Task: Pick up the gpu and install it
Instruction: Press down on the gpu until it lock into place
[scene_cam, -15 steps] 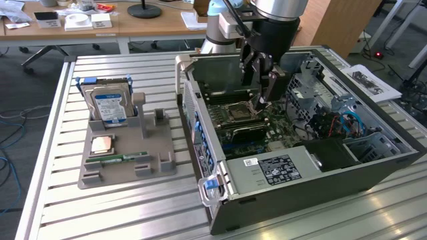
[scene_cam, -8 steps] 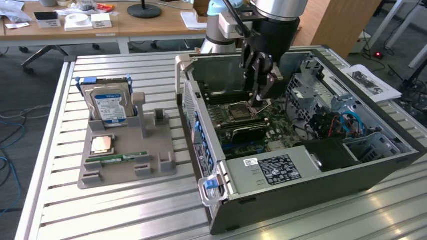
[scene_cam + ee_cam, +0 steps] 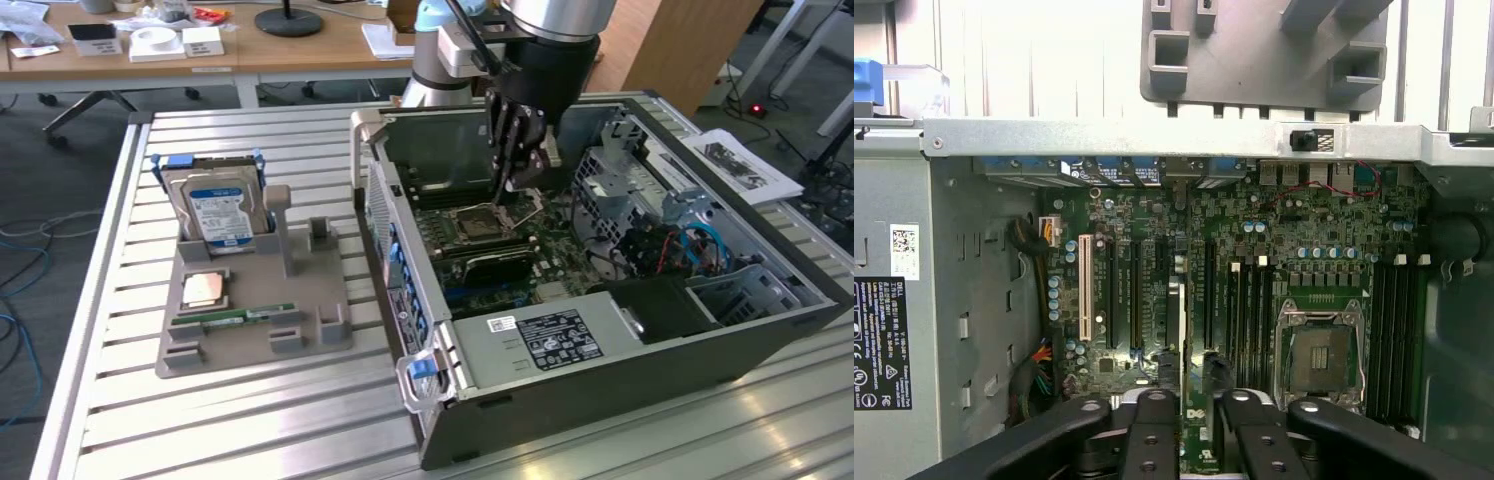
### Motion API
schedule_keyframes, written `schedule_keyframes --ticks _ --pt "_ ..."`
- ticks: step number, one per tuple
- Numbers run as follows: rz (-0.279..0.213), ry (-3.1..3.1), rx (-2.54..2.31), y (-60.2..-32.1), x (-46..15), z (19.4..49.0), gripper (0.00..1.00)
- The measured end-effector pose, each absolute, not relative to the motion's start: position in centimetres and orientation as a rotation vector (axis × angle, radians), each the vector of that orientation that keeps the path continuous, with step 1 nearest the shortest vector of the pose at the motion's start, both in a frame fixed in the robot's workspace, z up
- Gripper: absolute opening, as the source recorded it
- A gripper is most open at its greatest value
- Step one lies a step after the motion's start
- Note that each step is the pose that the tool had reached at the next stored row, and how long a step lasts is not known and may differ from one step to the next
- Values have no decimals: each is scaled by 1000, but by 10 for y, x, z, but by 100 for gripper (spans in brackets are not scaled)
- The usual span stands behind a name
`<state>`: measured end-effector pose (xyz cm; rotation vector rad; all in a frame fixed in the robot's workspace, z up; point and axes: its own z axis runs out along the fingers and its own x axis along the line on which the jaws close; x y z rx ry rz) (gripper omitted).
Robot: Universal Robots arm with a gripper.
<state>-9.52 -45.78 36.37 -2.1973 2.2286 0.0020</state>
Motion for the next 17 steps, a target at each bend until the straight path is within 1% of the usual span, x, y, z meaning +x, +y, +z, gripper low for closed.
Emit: schedule_keyframes --ticks 1,2,3,4,5,17 --pt "2 2229 -2197 -458 -95 364 20" --pt "2 2229 -2197 -458 -95 364 20" --pt "2 2229 -2197 -458 -95 364 14" --pt "2 2229 -2197 -458 -95 364 14" --pt "2 2229 -2197 -458 -95 364 11" --pt "2 2228 -2197 -458 -95 364 11"
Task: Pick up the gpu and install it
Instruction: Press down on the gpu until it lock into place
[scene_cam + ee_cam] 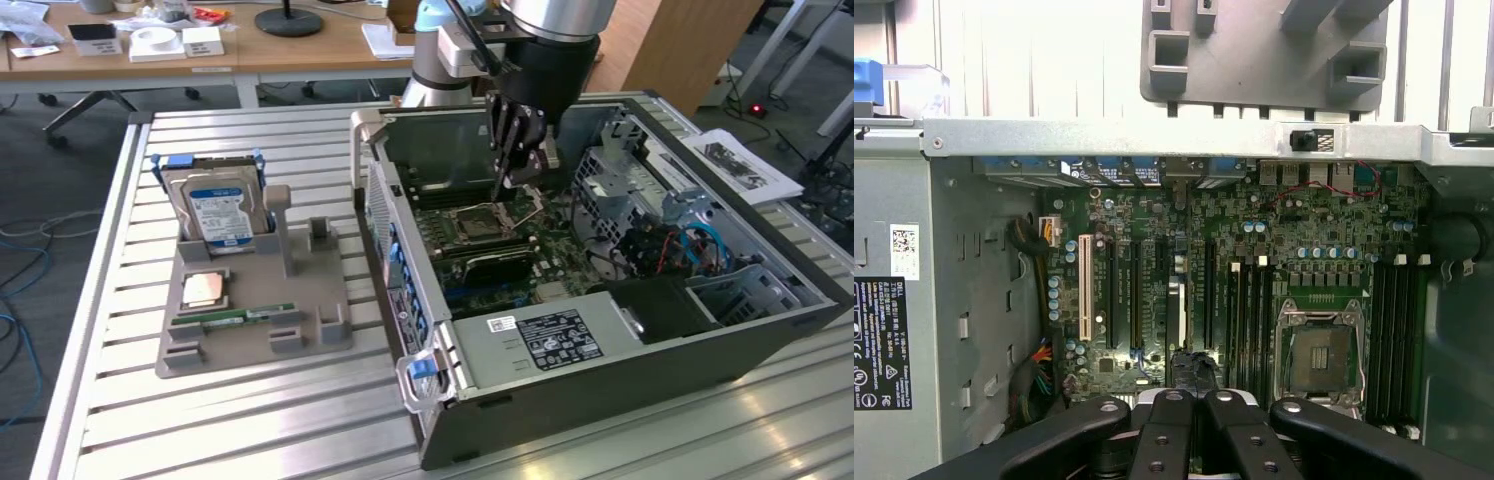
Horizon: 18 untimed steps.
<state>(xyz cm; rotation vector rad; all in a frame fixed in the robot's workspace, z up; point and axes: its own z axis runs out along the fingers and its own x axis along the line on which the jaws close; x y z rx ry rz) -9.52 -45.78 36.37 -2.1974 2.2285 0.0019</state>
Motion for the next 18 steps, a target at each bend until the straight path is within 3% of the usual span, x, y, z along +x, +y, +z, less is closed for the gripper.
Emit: schedule_keyframes --ticks 18 --pt "2 2229 -2197 -458 -95 348 11"
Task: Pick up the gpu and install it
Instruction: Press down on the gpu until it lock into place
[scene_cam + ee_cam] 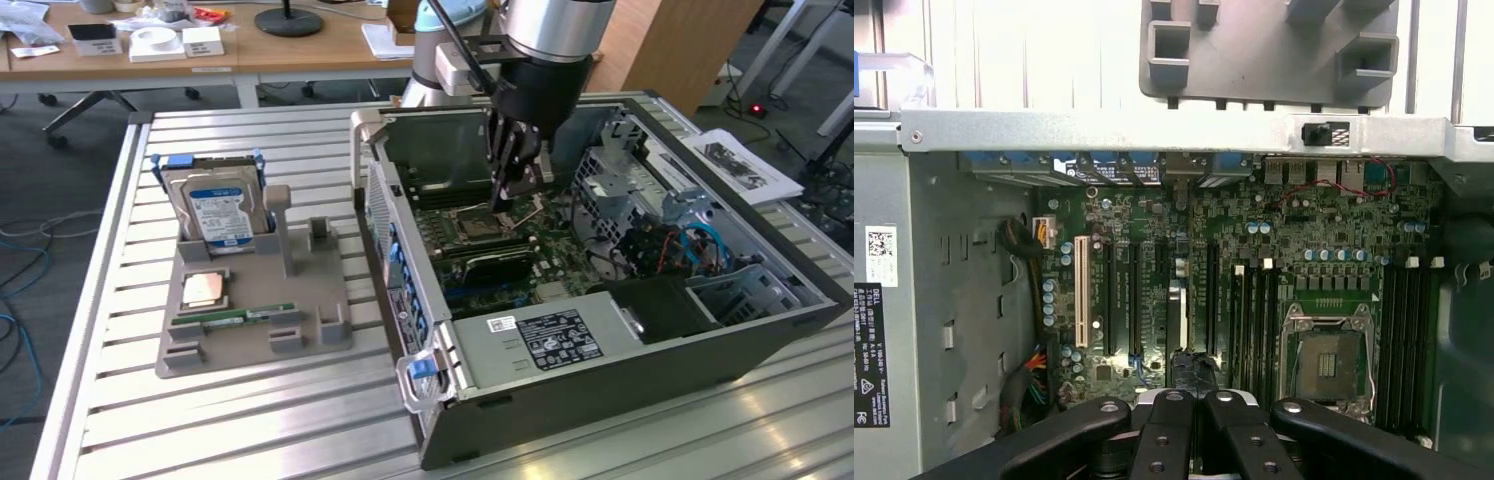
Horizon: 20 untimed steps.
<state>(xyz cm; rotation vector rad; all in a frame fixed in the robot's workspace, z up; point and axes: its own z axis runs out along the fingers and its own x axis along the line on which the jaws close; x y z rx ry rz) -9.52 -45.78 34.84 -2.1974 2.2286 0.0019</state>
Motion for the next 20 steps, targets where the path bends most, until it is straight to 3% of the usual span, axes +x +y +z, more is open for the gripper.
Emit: schedule_keyframes --ticks 20 --pt "2 2229 -2197 -458 -95 334 11"
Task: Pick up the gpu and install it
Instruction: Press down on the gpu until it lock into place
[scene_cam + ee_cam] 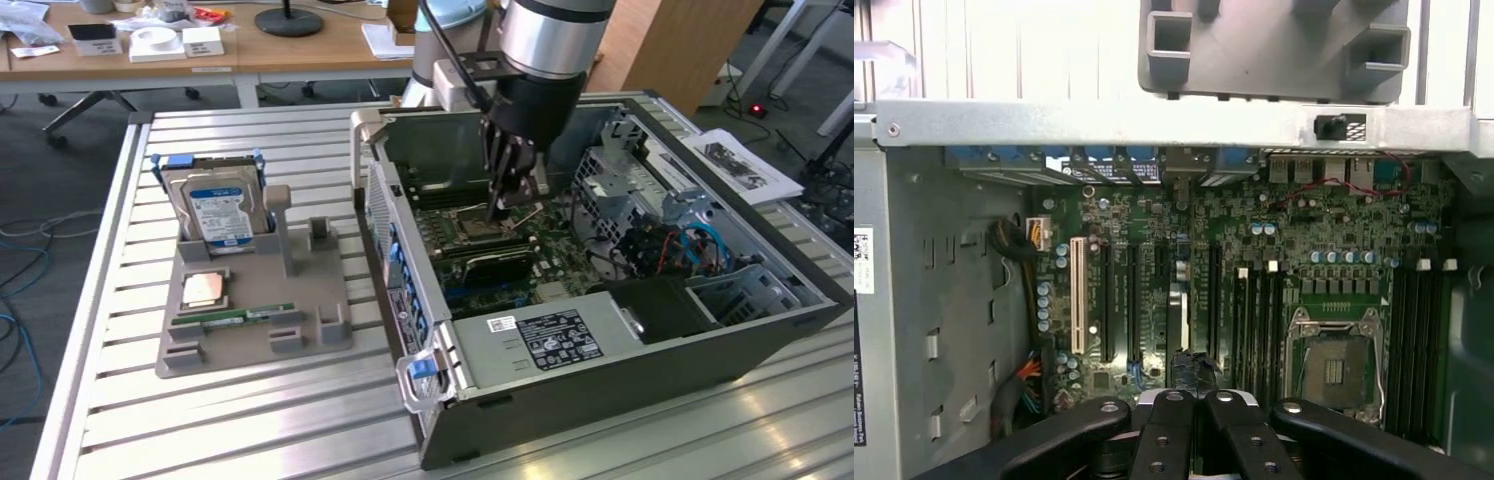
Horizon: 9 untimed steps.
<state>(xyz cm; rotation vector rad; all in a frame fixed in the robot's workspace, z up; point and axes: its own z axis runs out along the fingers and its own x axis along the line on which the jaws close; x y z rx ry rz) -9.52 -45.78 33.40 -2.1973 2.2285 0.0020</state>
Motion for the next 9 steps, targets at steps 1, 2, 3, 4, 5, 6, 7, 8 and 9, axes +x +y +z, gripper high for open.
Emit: schedule_keyframes --ticks 1,2,3,4,5,6,7,8,9 --pt "2 2228 -2197 -458 -95 333 11" --pt "2 2229 -2197 -458 -95 333 11" --pt "2 2229 -2197 -458 -95 333 11" --pt "2 2229 -2198 -458 -95 333 11" --pt "2 2229 -2198 -458 -95 333 11" --pt "2 2229 -2197 -458 -95 333 11" --pt "2 2229 -2197 -458 -95 333 11" --pt "2 2229 -2197 -458 -95 333 11" --pt "2 2228 -2197 -458 -95 332 11"
